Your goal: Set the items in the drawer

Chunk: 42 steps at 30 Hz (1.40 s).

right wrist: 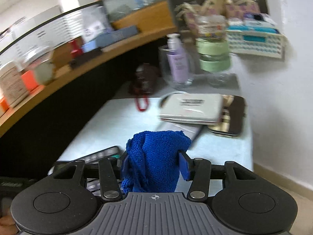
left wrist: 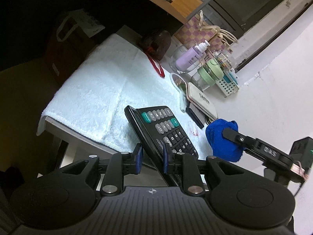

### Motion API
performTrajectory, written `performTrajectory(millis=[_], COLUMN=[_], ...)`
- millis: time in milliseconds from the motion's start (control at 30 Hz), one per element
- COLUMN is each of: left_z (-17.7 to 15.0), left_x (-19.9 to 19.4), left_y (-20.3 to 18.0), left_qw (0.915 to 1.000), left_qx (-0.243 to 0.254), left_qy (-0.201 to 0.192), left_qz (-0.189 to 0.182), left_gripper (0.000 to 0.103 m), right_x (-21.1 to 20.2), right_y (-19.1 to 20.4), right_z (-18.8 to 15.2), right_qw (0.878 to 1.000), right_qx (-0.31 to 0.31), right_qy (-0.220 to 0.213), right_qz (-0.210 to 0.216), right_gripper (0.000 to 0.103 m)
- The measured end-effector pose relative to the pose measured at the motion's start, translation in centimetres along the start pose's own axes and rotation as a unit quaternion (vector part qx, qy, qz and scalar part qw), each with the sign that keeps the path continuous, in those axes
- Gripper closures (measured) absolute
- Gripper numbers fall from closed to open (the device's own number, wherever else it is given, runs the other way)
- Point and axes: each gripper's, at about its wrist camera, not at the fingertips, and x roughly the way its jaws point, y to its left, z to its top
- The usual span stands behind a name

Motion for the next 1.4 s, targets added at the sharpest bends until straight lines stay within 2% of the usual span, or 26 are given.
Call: performTrajectory(millis=[100, 233, 467, 767, 1000, 1067, 1133, 1200, 1333, 1400], left_z=[0.0, -0.1, -1.3, -3.1, -3.5, -3.7, -3.9, -3.9, -3.7, -3.6], left_x=[-0.1, -0.4, -0.9, -0.4, 0.2, 0.4, 0.6, 0.5, 0.6, 0.7], left_y=[0.1, -0.1, -1.5, -2.9, -3.6, -3.5, -3.1, -2.8, -2.8, -2.8], left_qw=[1.0000, 0.9999, 0.9955, 0.9835, 0.9750, 0.9739, 0.9740, 0.9757, 0.9779, 0.9791], left_qx=[-0.004, 0.010, 0.087, 0.176, 0.221, 0.226, 0.225, 0.217, 0.206, 0.200], left_qy=[0.003, 0.007, 0.024, 0.031, 0.021, 0.024, 0.027, 0.026, 0.024, 0.024], left_qz=[-0.003, -0.010, -0.029, -0.030, -0.018, -0.002, 0.000, -0.006, -0.023, -0.029], left_gripper=[0.073, 0.058, 0.044, 0.044, 0.047, 0.054, 0.055, 0.057, 0.068, 0.069], right_x=[-0.3, -0.7, -1.4, -1.4, -0.6, -0.4, -0.1, 0.1, 0.4, 0.4], right_y=[1.0, 2.3, 4.7, 7.3, 8.5, 8.9, 9.2, 9.6, 10.0, 10.1], right_z=[0.0, 0.0, 0.1, 1.0, 0.8, 0.8, 0.7, 0.6, 0.6, 0.6], right_qw=[1.000, 0.998, 0.994, 0.981, 0.974, 0.971, 0.968, 0.965, 0.961, 0.960], right_qx=[-0.017, -0.040, -0.079, -0.148, -0.202, -0.217, -0.232, -0.247, -0.263, -0.265], right_qy=[-0.001, -0.003, -0.006, -0.002, 0.011, 0.015, 0.018, 0.022, 0.026, 0.027], right_qz=[0.017, 0.039, 0.078, 0.125, 0.104, 0.098, 0.091, 0.085, 0.083, 0.086], right_gripper=[0.050, 0.050, 0.050, 0.050, 0.050, 0.050, 0.050, 0.050, 0.050, 0.051])
